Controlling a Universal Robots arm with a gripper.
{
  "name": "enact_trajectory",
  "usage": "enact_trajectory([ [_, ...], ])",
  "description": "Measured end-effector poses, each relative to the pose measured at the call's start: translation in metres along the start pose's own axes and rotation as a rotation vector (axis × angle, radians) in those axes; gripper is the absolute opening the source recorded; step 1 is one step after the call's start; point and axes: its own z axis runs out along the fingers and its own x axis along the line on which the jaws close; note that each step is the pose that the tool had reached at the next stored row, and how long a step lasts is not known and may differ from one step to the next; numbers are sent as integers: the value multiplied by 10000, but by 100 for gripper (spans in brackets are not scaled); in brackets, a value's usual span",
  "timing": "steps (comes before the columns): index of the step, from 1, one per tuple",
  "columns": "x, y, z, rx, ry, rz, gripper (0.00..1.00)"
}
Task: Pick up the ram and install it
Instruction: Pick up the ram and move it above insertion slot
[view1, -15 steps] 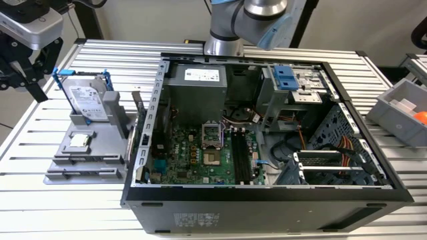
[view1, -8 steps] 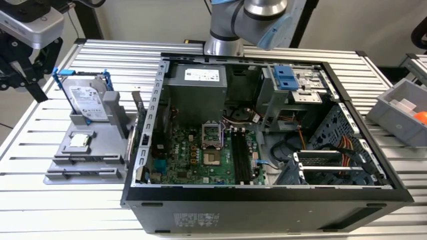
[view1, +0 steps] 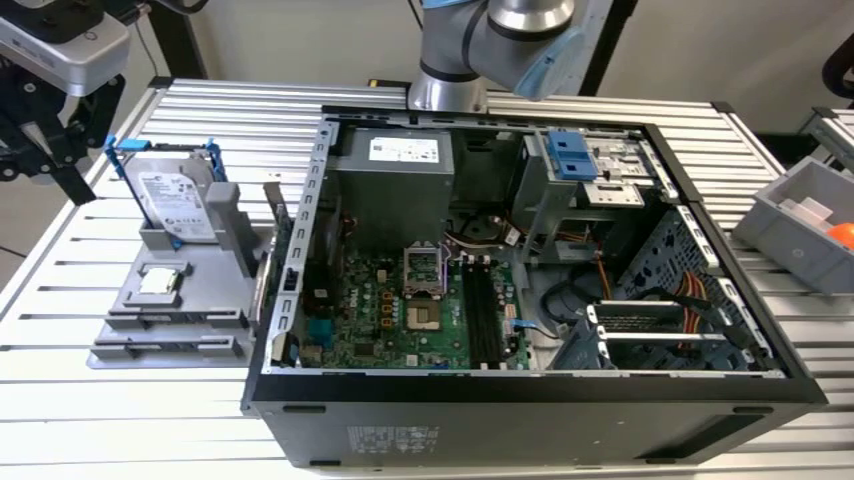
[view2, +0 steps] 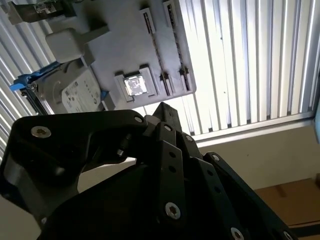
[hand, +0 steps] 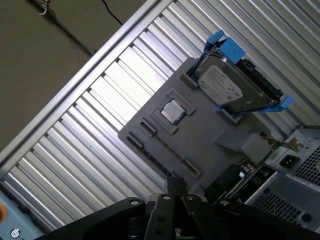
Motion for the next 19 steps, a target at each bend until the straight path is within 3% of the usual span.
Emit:
enact_trajectory([
  [19,0,0,0,-21,62,-1192,0],
])
